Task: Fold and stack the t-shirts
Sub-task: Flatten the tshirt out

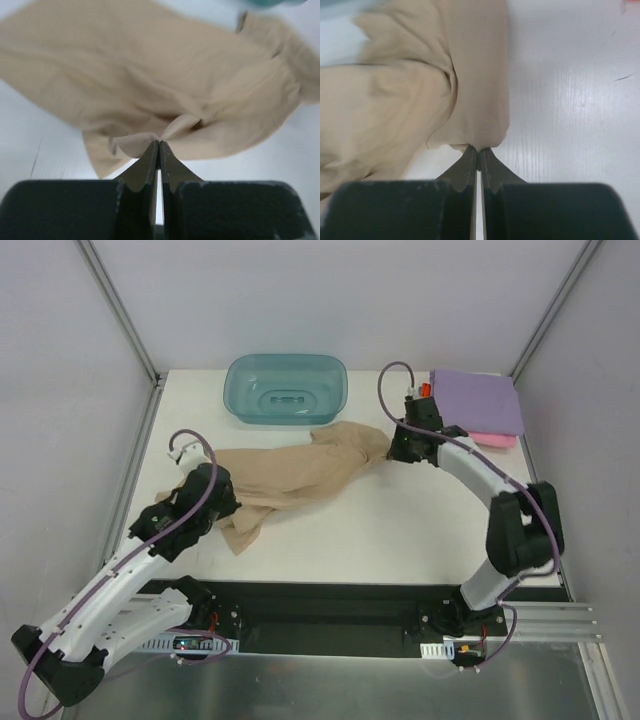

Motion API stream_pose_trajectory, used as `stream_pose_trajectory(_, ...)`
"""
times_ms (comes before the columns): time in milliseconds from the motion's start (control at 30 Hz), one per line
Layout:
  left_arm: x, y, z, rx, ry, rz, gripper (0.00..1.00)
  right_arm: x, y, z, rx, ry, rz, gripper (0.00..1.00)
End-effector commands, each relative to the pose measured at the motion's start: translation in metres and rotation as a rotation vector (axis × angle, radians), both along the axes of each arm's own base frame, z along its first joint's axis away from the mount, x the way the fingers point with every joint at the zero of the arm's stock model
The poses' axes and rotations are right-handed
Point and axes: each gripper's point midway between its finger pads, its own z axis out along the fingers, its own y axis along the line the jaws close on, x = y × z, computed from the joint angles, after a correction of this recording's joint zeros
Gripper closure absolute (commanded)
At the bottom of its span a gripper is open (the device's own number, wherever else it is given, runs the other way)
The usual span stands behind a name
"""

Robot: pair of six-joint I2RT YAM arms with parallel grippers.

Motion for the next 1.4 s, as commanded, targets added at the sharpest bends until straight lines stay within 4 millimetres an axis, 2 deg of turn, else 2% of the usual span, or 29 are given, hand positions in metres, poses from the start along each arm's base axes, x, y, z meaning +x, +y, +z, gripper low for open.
stream_pose_trajectory(0, 0.015, 0.027, 0.118, 0.028, -0.283, 0.053, 1.0, -0.007, -0.012, 0.171, 0.069, -0.4, 0.012, 0.99)
stream_pose_trajectory(33, 0.014, 0.03, 0.154, -0.004, -0.359, 0.061, 1.0, -0.014, -0.019, 0.19, 0.047, -0.443, 0.014, 0.99)
stream_pose_trajectory(67, 0.012, 0.035, 0.173, 0.008, -0.404, 0.057, 1.0, -0.027, -0.026, 0.241, 0.07, -0.561, 0.009, 0.99)
stream_pose_trajectory(100, 0.01, 0.039, 0.192, 0.003, -0.442, 0.061, 1.0, -0.034, -0.03, 0.263, 0.073, -0.618, 0.008, 0.99)
stream_pose_trajectory(133, 0.004, 0.046, 0.227, -0.027, -0.518, 0.077, 1.0, -0.044, -0.036, 0.285, 0.059, -0.669, 0.022, 0.99)
stream_pose_trajectory(167, 0.0, 0.049, 0.246, -0.038, -0.558, 0.074, 1.0, -0.062, -0.043, 0.33, 0.086, -0.774, 0.02, 0.99)
stream_pose_trajectory(200, -0.004, 0.052, 0.264, -0.031, -0.595, 0.059, 1.0, -0.073, -0.046, 0.353, 0.098, -0.825, 0.027, 0.99)
stream_pose_trajectory(233, -0.014, 0.053, 0.298, -0.079, -0.664, 0.032, 1.0, -0.087, -0.043, 0.369, 0.122, -0.854, 0.067, 0.99)
stream_pose_trajectory(267, -0.02, 0.051, 0.316, -0.104, -0.705, 0.006, 1.0, -0.103, -0.047, 0.391, 0.145, -0.906, 0.074, 0.99)
stream_pose_trajectory(300, -0.025, 0.049, 0.332, -0.107, -0.741, -0.037, 1.0, -0.123, -0.044, 0.424, 0.192, -0.977, 0.119, 0.99)
stream_pose_trajectory(333, -0.036, 0.048, 0.361, -0.147, -0.805, -0.071, 1.0, -0.137, -0.046, 0.435, 0.208, -1.001, 0.137, 0.99)
stream_pose_trajectory(400, -0.053, 0.03, 0.386, -0.212, -0.859, -0.21, 1.0, -0.18, -0.05, 0.477, 0.269, -1.122, 0.189, 0.99)
stream_pose_trajectory(433, -0.065, 0.028, 0.405, -0.246, -0.904, -0.254, 1.0, -0.195, -0.053, 0.491, 0.285, -1.168, 0.199, 0.99)
stream_pose_trajectory(467, -0.075, 0.015, 0.412, -0.275, -0.921, -0.347, 1.0, -0.208, -0.056, 0.501, 0.297, -1.206, 0.21, 0.99)
stream_pose_trajectory(533, -0.092, 0.01, 0.429, -0.311, -0.965, -0.417, 1.0, -0.246, -0.062, 0.526, 0.334, -1.306, 0.249, 0.99)
stream_pose_trajectory(733, -0.124, -0.005, 0.447, -0.386, -1.009, -0.586, 1.0, -0.313, -0.065, 0.566, 0.456, -1.454, 0.348, 0.99)
stream_pose_trajectory(800, -0.124, -0.002, 0.448, -0.396, -1.012, -0.563, 1.0, -0.317, -0.067, 0.571, 0.468, -1.466, 0.338, 0.99)
stream_pose_trajectory(900, -0.113, -0.004, 0.445, -0.38, -0.992, -0.54, 1.0, -0.304, -0.073, 0.572, 0.452, -1.456, 0.27, 0.99)
stream_pose_trajectory(1000, -0.087, 0.0, 0.433, -0.336, -0.948, -0.444, 1.0, -0.272, -0.078, 0.559, 0.392, -1.395, 0.184, 0.99)
stream_pose_trajectory(1033, -0.066, 0.006, 0.421, -0.295, -0.909, -0.351, 1.0, -0.26, -0.078, 0.551, 0.37, -1.362, 0.165, 0.99)
stream_pose_trajectory(1100, -0.035, 0.016, 0.402, -0.209, -0.852, -0.225, 1.0, -0.222, -0.076, 0.529, 0.308, -1.276, 0.113, 0.99)
stream_pose_trajectory(1133, -0.002, 0.026, 0.379, -0.107, -0.778, -0.085, 1.0, -0.204, -0.074, 0.515, 0.28, -1.228, 0.091, 0.99)
stream_pose_trajectory(1167, 0.016, 0.031, 0.364, -0.033, -0.732, -0.02, 1.0, -0.181, -0.072, 0.499, 0.249, -1.175, 0.067, 0.99)
stream_pose_trajectory(1200, 0.033, 0.036, 0.347, 0.036, -0.68, 0.048, 1.0, -0.15, -0.076, 0.467, 0.19, -1.086, -0.006, 0.99)
stream_pose_trajectory(1233, 0.064, 0.034, 0.31, 0.15, -0.572, 0.115, 1.0, -0.132, -0.077, 0.449, 0.157, -1.039, -0.037, 0.98)
stream_pose_trajectory(1267, 0.079, 0.037, 0.289, 0.187, -0.516, 0.162, 1.0, -0.114, -0.077, 0.43, 0.123, -0.985, -0.066, 0.98)
stream_pose_trajectory(1300, 0.095, 0.029, 0.265, 0.179, -0.449, 0.128, 1.0, -0.082, -0.079, 0.396, 0.053, -0.896, -0.12, 0.97)
stream_pose_trajectory(1333, 0.123, 0.051, 0.214, 0.188, -0.309, 0.18, 1.0, -0.061, -0.077, 0.361, 0.004, -0.812, -0.135, 0.94)
stream_pose_trajectory(1367, 0.135, 0.051, 0.186, 0.111, -0.236, 0.197, 1.0, -0.044, -0.074, 0.335, -0.031, -0.749, -0.138, 0.92)
